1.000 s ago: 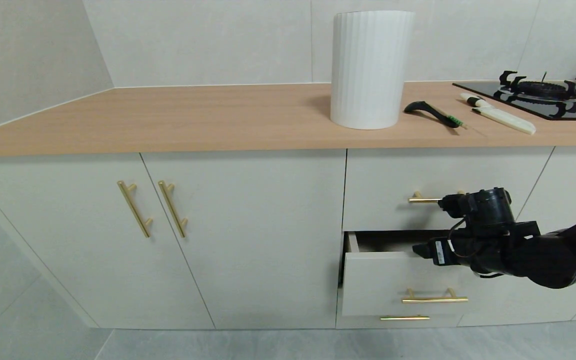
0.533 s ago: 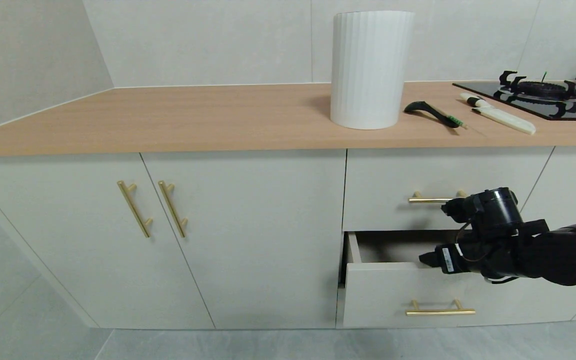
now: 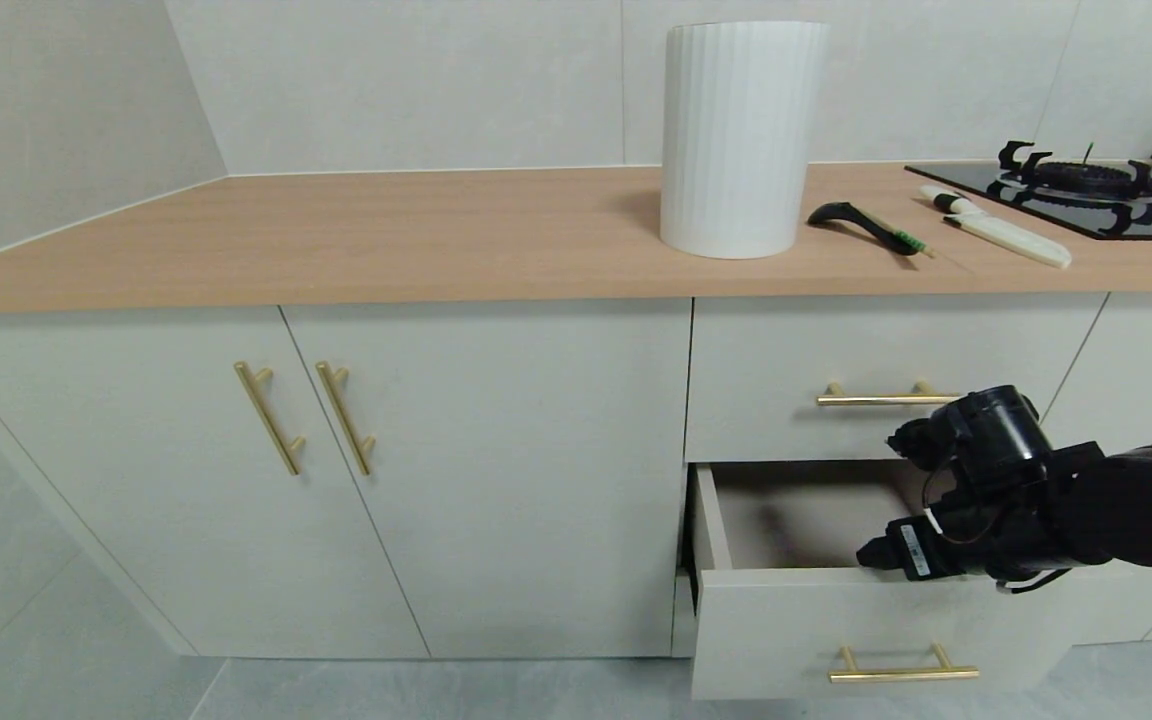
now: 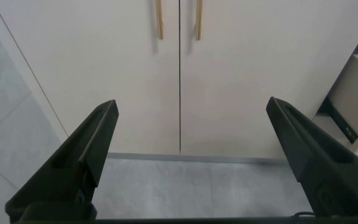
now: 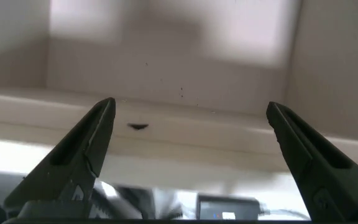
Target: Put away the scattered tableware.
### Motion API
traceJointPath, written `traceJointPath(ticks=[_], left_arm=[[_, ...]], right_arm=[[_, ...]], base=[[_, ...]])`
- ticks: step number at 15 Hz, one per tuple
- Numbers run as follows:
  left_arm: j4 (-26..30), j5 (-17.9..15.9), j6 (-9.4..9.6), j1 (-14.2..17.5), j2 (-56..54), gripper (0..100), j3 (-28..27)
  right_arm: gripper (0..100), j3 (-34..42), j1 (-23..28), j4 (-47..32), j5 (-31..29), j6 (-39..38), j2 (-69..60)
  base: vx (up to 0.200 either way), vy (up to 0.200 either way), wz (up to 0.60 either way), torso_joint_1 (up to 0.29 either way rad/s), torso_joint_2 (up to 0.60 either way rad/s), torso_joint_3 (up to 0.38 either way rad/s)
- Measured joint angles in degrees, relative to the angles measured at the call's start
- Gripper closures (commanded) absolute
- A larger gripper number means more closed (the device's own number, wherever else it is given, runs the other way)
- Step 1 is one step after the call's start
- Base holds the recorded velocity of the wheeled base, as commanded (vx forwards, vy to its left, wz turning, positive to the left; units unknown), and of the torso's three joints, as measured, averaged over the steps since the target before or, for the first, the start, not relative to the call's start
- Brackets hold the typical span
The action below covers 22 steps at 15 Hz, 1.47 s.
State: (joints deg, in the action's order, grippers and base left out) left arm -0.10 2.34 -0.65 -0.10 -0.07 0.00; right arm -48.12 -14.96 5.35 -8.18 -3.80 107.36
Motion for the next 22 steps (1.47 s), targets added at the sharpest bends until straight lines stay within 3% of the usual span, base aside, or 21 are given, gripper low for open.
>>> traceJointPath(ticks=[5,12,17,22], left_arm=[[0.02,0.0,-0.01,0.02,0.0,0,0.0],[0.02,0.0,-0.01,0.0,0.0,0,0.0],[0.02,0.0,-0.01,0.05,0.0,0,0.0],[0.02,0.01,-0.01,0.02,0.0,0,0.0]], right_arm=[[0,-3.29,-0.3,-13.93,-0.02,-0.22,-0.91],[0,-4.85,-2.1,-24.23,0.11,-0.35,-1.05],[0,-4.67,-3.47,-38.19,0.5,-0.21,-1.13],[0,-4.61,-6.12,-43.83,0.63,0.04,0.24]], base=[[0.0,0.0,0.0,0.0,0.0,0.0],[0.0,0.0,0.0,0.0,0.0,0.0],[0.0,0.0,0.0,0.0,0.0,0.0],[0.0,0.0,0.0,0.0,0.0,0.0]])
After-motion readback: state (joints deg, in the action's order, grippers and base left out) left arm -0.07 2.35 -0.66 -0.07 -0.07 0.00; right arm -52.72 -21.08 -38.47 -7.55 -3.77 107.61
